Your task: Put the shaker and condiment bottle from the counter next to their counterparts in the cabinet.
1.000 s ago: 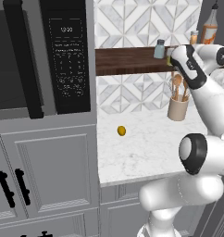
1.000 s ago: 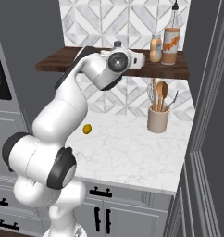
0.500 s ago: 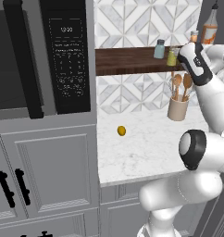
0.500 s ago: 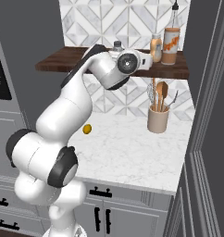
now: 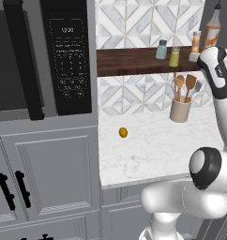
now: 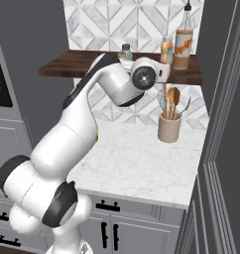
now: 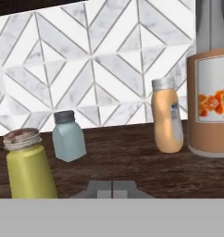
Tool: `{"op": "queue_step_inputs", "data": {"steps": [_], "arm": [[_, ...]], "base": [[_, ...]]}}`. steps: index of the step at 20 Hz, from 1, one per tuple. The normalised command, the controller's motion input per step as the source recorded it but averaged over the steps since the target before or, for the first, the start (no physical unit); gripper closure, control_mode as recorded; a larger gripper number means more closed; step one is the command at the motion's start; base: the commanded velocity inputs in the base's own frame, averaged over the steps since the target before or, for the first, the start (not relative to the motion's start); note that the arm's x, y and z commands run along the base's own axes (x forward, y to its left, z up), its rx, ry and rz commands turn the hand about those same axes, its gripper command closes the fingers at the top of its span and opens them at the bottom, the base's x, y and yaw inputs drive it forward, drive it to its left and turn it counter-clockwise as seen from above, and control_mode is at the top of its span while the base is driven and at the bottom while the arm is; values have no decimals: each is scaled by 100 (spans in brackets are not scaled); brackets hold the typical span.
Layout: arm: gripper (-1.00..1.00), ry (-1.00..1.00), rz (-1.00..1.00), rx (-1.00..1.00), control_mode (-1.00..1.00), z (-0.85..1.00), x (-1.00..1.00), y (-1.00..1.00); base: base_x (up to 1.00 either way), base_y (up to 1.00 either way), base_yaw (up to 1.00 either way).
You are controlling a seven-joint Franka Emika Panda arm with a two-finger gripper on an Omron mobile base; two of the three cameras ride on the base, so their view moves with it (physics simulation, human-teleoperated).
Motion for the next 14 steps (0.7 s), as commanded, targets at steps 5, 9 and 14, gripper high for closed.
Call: {"op": "queue_step_inputs", "data": {"steps": [5,9,14], "arm": [[-100,-4,0,0,-100,0,-100,4],[-100,-3,0,0,-100,0,-100,0],[-100,-1,0,0,-100,0,-100,0]], "base": [[0,0,0],[0,0,0],[0,0,0]]}}
